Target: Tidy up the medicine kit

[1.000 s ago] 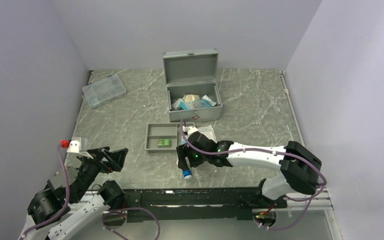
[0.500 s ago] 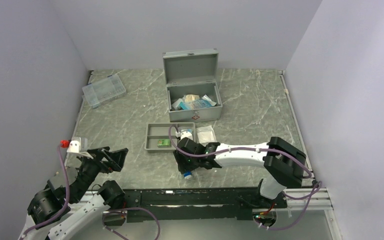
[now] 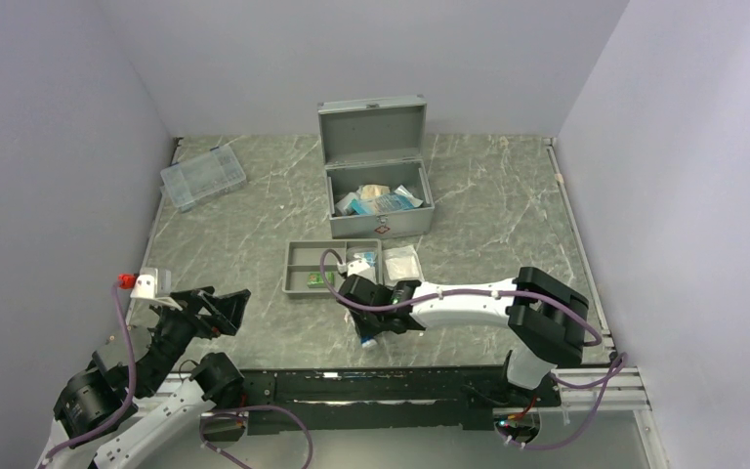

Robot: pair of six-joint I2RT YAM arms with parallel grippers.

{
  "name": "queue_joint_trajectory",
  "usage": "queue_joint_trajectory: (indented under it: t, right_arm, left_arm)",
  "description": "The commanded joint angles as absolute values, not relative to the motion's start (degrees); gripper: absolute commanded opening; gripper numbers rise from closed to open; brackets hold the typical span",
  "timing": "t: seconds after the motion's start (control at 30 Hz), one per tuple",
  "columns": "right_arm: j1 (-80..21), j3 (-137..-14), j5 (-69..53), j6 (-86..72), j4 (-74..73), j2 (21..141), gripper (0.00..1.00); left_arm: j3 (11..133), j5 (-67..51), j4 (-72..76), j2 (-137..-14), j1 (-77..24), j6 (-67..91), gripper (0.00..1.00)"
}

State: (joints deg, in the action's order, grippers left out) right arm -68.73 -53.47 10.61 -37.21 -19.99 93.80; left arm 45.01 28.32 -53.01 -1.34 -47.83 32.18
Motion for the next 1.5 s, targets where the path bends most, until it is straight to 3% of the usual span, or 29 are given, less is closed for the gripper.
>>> queue_joint_trajectory:
  t: [0.0, 0.53, 1.03, 1.47]
  right_arm:
    - [-69.1, -57.0, 14.0, -36.0, -21.1, 92.2, 0.16]
    - [-66.8, -71.4, 22.1, -9.9, -19.6, 95.5, 0.16]
    - [-61.6, -79.9, 14.8, 16.0, -11.4, 105.7, 0.13]
    - [-59.5, -86.1, 11.2, 24.7, -10.9, 113.1, 0.16]
  left_arm:
    - [45.6, 28.7, -51.4, -1.8, -48.0, 31.8, 0.99]
    - [45.6, 28.6, -51.3, -1.8, -47.9, 31.7, 0.99]
    - [45.6, 28.5, -51.3, -1.3, -47.9, 31.7, 0.99]
    - [45.5, 28.8, -51.4, -0.6, -48.0, 31.8, 0.99]
